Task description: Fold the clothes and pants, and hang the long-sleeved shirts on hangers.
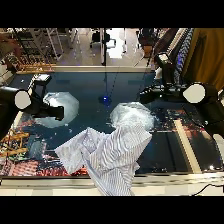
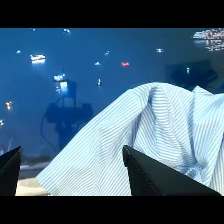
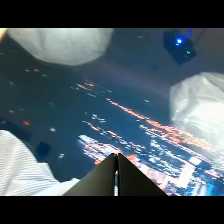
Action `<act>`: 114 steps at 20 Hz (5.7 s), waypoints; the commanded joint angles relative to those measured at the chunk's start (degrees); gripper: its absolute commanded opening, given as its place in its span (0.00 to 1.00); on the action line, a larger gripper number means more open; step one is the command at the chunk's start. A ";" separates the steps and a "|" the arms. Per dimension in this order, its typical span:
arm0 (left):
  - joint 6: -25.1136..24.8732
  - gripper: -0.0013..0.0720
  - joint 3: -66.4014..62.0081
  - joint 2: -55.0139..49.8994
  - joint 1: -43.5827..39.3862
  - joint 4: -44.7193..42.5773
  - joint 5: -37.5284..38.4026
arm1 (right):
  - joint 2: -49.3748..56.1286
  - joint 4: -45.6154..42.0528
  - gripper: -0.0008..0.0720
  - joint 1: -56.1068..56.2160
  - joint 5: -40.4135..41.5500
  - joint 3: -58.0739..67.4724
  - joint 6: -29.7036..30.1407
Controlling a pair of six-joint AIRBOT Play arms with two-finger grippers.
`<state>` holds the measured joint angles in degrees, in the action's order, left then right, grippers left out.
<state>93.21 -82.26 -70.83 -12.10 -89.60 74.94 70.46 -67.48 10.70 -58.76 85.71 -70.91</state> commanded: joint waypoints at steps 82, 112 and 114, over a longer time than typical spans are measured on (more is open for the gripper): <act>-37.24 0.04 -4.57 10.43 14.29 68.70 3.02 | -12.68 -4.87 0.04 16.22 -0.42 7.96 -8.02; -34.53 0.04 -5.05 -9.84 9.33 58.36 17.73 | 11.91 -11.32 0.64 15.91 20.96 -23.80 -41.35; -34.56 0.04 -5.05 -9.84 9.33 58.36 17.70 | 13.20 -10.91 0.50 16.46 23.89 -22.53 -45.29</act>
<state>58.70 -87.26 -80.64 -2.72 -31.29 91.96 81.38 -73.25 26.28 -39.29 60.88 -106.08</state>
